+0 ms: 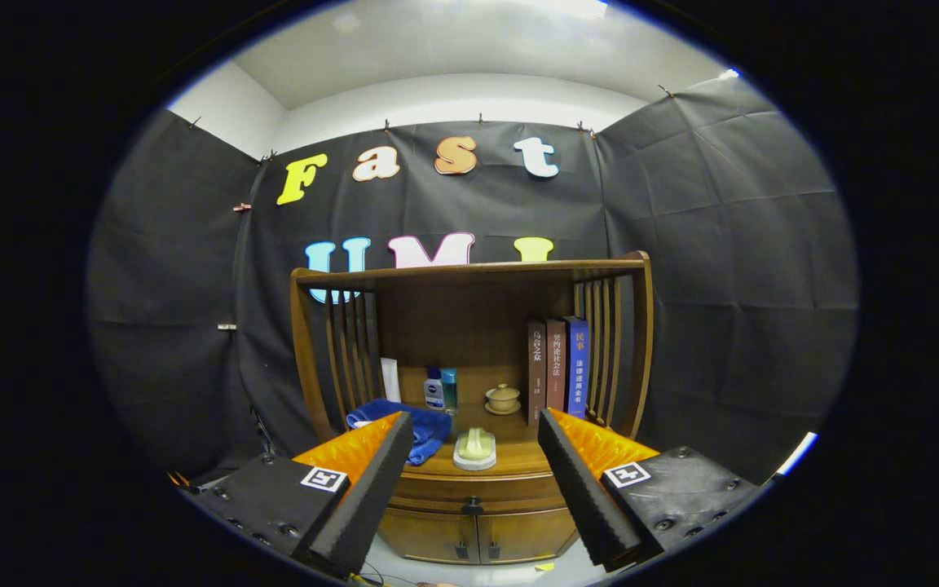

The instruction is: Pull open the drawer, take out the items inside it, and place them on the countertop above the cabinet.

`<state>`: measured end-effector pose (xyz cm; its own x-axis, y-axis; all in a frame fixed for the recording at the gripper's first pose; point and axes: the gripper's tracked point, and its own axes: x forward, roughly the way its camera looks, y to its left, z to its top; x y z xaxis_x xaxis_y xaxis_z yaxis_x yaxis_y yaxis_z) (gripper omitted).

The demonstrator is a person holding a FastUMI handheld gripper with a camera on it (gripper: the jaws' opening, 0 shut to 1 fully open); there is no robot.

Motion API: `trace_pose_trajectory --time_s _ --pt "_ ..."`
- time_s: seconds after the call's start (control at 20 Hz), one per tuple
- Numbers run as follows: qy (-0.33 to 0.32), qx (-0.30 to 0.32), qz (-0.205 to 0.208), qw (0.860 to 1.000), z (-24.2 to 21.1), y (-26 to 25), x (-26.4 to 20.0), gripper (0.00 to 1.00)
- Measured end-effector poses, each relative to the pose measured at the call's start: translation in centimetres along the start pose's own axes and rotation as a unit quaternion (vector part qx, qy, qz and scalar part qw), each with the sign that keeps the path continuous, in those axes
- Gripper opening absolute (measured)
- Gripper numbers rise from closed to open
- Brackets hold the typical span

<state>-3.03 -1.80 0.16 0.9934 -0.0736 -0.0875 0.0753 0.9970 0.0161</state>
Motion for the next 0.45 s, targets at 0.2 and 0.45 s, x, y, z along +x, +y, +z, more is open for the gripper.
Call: trace_pose_trajectory --time_s 0.2,0.45 --pt "0.004 -0.006 0.007 1.000 -0.45 0.13 -0.40 0.99" --pt "0.007 -0.005 0.006 1.000 -0.61 0.16 -0.46 0.99"
